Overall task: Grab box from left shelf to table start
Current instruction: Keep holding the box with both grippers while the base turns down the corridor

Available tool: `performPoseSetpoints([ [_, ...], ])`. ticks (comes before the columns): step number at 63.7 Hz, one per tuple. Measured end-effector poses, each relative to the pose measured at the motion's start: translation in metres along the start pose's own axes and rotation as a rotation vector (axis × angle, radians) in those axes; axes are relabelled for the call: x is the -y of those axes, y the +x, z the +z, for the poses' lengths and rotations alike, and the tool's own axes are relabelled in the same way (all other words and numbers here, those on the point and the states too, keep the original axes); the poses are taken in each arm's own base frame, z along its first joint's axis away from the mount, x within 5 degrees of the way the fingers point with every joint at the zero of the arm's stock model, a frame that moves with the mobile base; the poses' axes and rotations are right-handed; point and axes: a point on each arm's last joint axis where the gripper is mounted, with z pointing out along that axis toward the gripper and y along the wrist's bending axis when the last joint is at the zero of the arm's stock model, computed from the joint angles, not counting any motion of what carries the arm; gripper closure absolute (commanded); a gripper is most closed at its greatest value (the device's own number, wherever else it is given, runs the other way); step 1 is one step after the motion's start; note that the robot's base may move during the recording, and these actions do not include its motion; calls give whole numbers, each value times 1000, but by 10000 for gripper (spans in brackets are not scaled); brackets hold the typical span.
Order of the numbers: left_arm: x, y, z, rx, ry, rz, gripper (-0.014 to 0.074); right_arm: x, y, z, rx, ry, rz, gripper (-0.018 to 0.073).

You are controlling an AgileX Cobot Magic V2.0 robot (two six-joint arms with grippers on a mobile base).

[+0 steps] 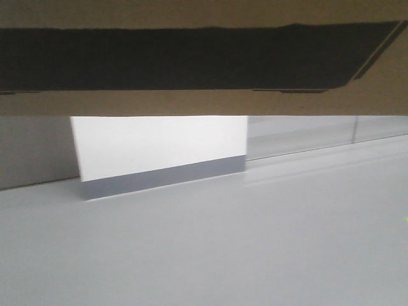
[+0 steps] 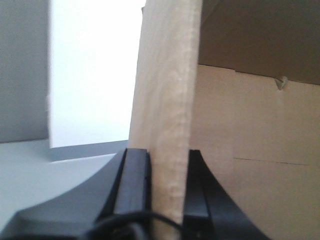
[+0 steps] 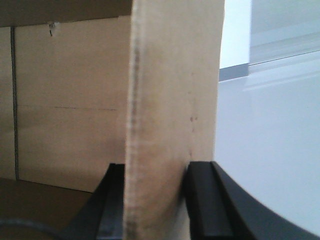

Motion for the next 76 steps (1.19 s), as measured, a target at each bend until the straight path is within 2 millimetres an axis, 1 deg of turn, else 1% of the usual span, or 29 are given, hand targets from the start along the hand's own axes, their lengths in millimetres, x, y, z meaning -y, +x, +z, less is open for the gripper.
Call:
performPoseSetpoints([
  [76,0,0,0,6,2,0,699,0,0,0,0,1,-1,503],
])
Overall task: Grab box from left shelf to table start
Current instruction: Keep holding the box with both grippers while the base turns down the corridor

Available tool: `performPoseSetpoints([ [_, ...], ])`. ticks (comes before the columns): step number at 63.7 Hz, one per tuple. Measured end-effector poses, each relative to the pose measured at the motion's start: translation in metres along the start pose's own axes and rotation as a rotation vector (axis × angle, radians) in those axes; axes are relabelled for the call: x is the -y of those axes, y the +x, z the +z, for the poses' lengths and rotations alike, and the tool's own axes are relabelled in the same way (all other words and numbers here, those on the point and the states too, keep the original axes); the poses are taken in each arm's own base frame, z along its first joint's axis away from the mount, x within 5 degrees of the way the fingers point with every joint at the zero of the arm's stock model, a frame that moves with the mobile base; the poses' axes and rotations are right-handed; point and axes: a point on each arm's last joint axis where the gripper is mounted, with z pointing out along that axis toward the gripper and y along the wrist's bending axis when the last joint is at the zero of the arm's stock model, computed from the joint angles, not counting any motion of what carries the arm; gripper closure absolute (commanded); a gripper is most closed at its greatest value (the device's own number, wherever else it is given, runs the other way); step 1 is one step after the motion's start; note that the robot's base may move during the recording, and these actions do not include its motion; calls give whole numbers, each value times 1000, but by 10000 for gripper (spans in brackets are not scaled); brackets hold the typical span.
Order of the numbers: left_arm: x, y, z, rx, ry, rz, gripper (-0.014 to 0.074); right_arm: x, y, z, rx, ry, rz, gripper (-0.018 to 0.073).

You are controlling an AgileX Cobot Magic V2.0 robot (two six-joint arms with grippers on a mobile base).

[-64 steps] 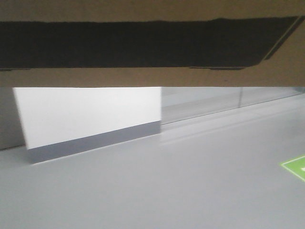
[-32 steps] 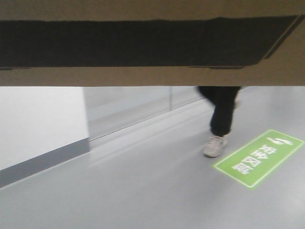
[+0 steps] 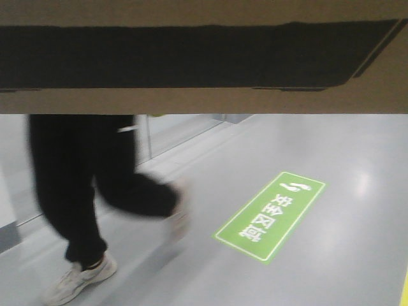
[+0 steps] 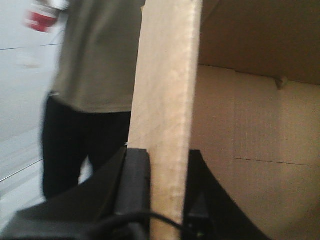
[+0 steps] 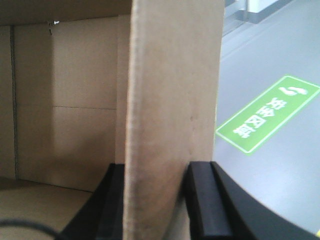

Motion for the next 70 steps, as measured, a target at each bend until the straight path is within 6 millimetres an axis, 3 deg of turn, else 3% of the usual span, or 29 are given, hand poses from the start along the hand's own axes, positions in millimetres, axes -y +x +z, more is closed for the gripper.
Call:
performPoseSetpoints([
  [70,0,0,0,0,0,0,699,0,0,0,0,0,0,503],
])
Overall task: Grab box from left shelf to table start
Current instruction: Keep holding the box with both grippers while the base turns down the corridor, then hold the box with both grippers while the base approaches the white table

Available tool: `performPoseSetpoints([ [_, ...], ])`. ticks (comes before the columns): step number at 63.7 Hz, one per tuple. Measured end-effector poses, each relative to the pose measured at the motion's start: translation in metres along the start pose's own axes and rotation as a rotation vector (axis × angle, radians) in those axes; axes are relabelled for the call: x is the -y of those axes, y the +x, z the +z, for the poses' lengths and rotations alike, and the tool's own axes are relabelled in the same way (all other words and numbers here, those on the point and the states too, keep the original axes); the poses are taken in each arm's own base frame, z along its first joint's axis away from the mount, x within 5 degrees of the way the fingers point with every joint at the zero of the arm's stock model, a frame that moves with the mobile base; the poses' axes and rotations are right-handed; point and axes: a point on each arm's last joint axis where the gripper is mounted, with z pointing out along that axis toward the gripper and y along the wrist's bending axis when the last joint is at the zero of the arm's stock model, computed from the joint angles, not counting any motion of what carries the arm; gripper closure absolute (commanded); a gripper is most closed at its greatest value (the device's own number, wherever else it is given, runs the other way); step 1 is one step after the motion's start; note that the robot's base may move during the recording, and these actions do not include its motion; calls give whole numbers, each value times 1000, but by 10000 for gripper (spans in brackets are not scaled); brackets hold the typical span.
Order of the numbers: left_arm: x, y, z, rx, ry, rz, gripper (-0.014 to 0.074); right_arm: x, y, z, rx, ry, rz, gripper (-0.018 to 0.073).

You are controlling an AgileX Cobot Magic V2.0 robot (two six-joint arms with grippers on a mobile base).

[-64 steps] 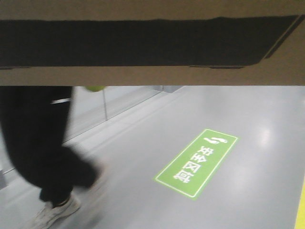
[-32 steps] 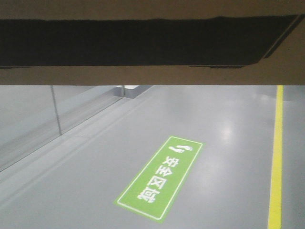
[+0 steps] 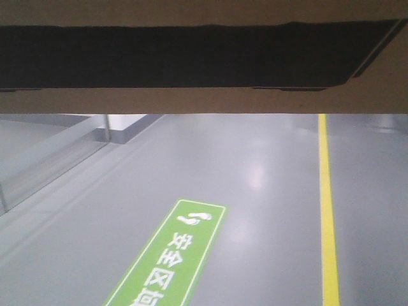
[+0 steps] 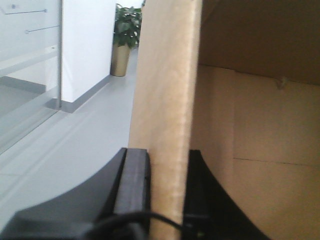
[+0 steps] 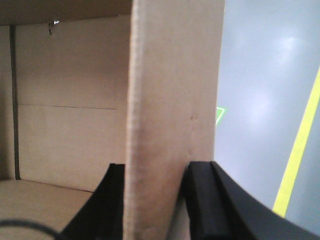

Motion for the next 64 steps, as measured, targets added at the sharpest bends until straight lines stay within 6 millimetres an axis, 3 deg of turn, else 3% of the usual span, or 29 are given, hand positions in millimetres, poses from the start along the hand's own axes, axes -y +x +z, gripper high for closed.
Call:
performPoseSetpoints([
  [64,0,0,0,1,-1,1,699,0,0,0,0,0,0,503],
])
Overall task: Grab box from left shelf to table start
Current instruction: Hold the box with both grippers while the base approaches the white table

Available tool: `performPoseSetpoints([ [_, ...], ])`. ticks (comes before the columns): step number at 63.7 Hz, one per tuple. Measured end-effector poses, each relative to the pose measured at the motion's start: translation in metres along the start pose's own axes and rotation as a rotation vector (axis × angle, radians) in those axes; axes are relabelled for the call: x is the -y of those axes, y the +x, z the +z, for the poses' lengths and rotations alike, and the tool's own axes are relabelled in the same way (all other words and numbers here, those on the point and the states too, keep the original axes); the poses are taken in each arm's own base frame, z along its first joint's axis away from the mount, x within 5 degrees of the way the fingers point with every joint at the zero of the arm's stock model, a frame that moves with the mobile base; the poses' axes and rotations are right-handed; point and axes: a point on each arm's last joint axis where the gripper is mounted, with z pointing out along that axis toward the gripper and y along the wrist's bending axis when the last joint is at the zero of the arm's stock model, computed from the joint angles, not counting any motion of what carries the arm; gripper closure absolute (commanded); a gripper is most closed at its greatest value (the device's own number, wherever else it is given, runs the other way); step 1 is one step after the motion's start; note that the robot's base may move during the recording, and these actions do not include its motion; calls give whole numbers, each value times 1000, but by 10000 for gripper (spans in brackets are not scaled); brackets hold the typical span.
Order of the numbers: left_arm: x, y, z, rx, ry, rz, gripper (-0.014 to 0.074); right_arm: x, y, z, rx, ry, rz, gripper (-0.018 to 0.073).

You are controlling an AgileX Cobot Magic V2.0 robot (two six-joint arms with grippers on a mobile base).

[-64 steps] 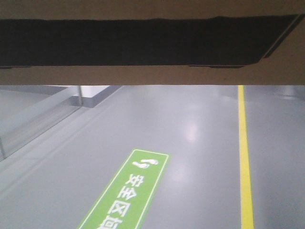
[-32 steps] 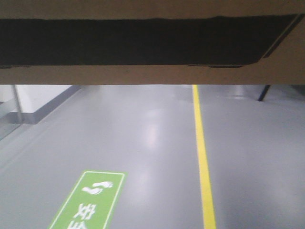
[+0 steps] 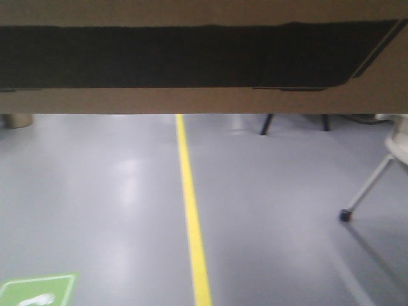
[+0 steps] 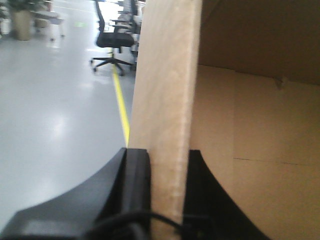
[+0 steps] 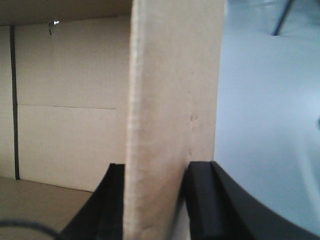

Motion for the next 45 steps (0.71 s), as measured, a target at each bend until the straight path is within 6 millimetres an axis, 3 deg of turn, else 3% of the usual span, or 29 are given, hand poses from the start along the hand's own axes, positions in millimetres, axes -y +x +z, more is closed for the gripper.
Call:
performPoseSetpoints([
  [45,0,0,0,0,0,0,699,0,0,0,0,0,0,503],
])
